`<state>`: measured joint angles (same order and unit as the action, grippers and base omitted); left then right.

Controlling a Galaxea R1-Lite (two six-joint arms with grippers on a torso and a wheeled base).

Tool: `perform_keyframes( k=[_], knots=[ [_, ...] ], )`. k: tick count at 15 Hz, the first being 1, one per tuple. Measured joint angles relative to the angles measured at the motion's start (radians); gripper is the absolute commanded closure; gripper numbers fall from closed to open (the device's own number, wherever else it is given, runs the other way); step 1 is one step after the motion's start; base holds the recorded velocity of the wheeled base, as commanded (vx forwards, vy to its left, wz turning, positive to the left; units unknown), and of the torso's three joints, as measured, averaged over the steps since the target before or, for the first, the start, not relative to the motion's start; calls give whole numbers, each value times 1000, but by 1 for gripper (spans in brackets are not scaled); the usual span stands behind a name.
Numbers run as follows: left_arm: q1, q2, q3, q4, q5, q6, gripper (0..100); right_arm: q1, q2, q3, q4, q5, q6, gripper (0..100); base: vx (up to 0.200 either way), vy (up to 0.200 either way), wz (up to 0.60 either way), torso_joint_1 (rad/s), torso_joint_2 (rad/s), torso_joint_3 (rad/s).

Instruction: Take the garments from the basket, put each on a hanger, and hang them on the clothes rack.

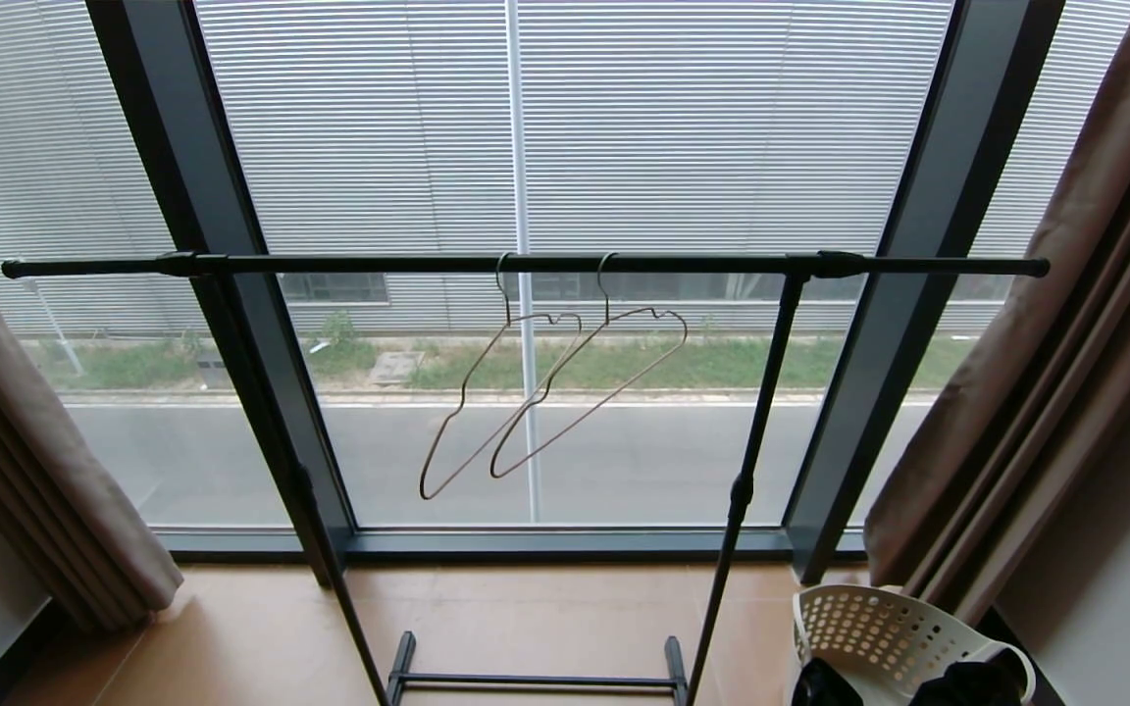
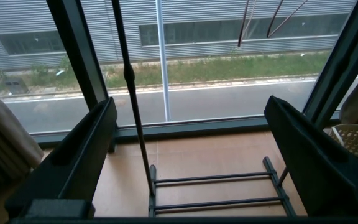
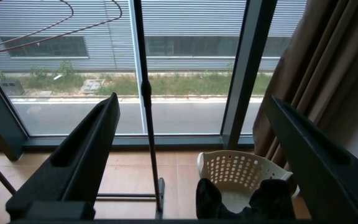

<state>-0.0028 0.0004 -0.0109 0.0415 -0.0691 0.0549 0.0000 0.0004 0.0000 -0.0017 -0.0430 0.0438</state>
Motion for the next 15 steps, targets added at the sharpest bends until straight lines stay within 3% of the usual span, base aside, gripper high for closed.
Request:
perform_keyframes(
  k=[9, 15],
  knots=[
    [0, 0, 0, 0, 1, -3, 0, 0, 0, 0, 0, -2, 3, 0, 0, 0, 0, -152, 378, 226],
    [0, 0, 0, 0, 1, -3, 0, 0, 0, 0, -1, -1, 7, 0, 0, 0, 0, -198, 545, 343]
  ],
)
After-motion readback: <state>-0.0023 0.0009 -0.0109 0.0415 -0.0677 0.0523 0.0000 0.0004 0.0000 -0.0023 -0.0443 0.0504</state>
